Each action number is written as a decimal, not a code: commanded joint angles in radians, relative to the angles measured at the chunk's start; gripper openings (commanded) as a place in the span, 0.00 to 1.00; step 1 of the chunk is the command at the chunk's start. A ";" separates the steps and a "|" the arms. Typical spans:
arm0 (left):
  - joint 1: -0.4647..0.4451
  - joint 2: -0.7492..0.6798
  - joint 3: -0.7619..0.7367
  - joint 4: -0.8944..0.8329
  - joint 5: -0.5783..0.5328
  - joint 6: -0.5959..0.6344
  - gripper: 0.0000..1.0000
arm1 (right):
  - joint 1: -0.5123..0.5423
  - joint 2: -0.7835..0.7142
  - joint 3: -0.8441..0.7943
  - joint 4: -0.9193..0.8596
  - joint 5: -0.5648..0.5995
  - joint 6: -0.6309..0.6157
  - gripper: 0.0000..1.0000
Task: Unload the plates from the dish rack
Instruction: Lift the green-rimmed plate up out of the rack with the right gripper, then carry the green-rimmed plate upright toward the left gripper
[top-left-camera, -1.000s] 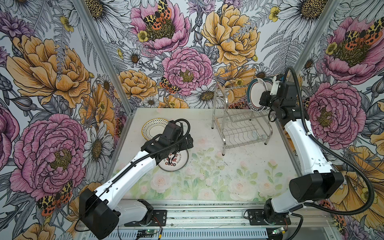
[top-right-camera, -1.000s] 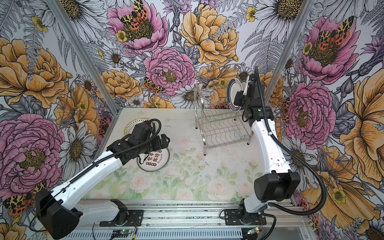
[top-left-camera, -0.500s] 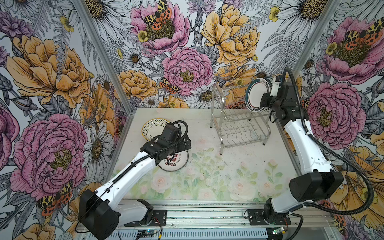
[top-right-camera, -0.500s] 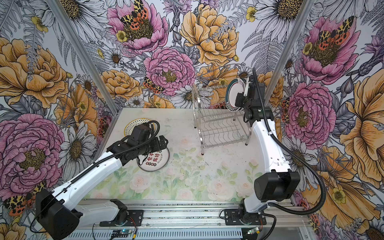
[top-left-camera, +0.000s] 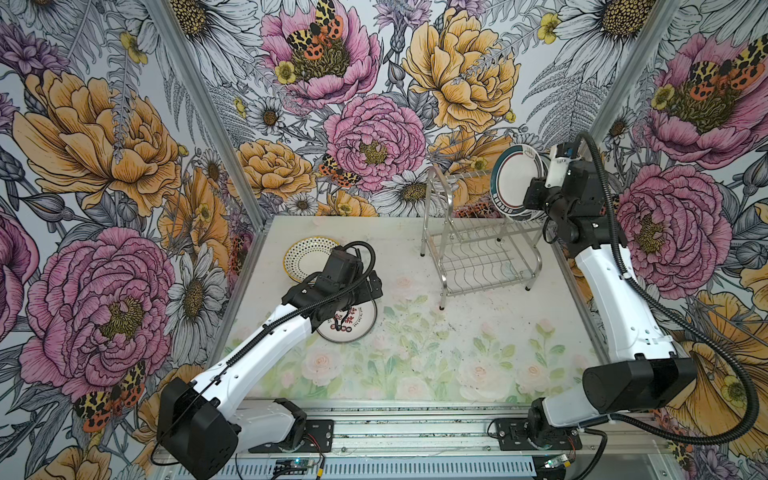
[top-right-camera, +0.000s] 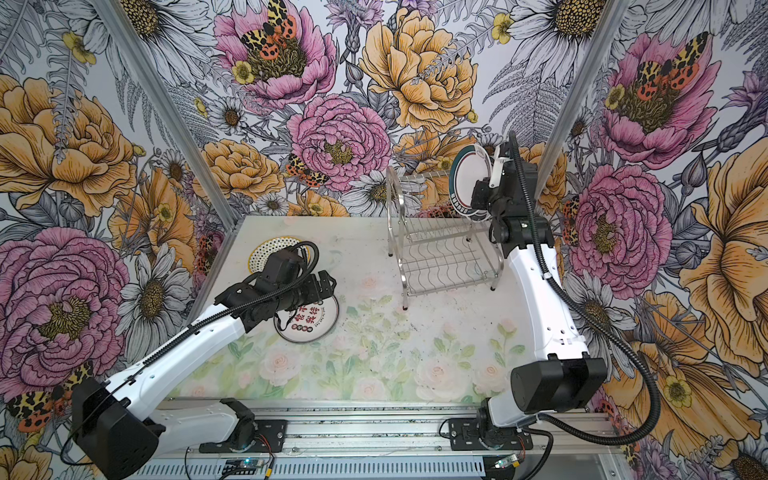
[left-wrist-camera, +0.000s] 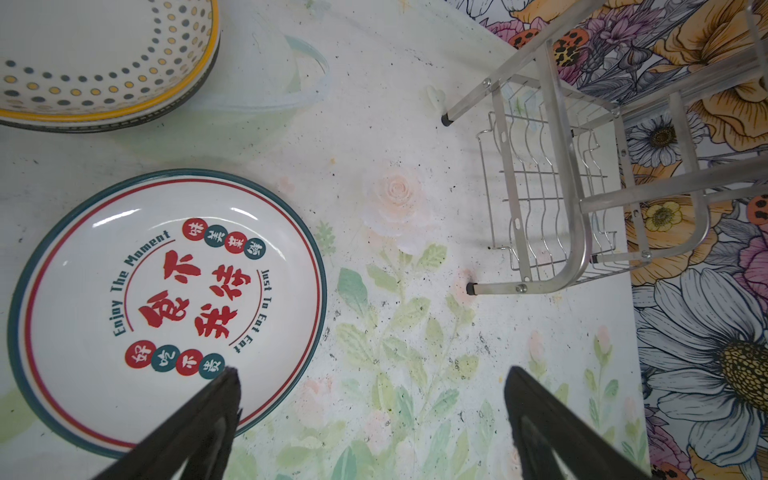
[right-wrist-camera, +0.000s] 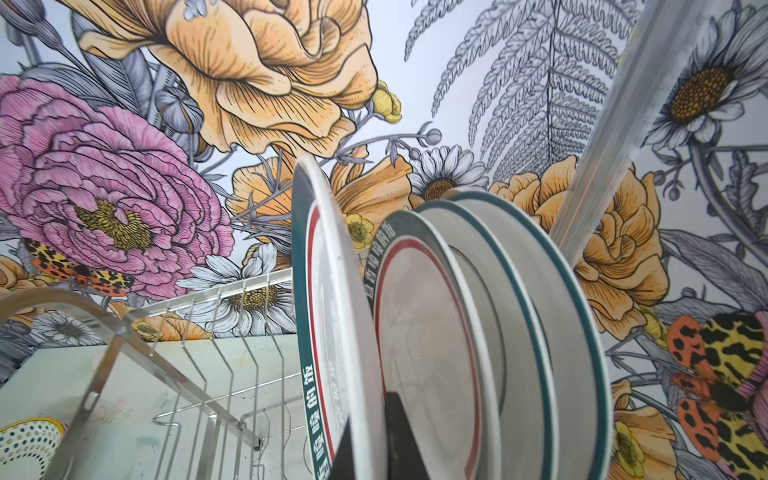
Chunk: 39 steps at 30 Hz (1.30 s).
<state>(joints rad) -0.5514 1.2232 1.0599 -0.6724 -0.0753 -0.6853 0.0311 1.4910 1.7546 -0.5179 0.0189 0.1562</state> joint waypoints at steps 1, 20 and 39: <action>-0.002 0.009 -0.012 0.022 -0.027 -0.008 0.99 | 0.012 -0.062 0.066 0.127 -0.021 -0.026 0.00; 0.058 -0.186 -0.170 0.061 -0.058 0.052 0.99 | 0.012 -0.671 -0.419 0.253 0.074 -0.005 0.00; 0.011 -0.215 -0.268 0.194 0.022 0.042 0.98 | 0.013 -1.066 -0.900 -0.353 -0.253 0.510 0.00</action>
<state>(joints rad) -0.5205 1.0264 0.8070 -0.5533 -0.0982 -0.6476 0.0425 0.4015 0.8890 -0.8326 -0.0593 0.5282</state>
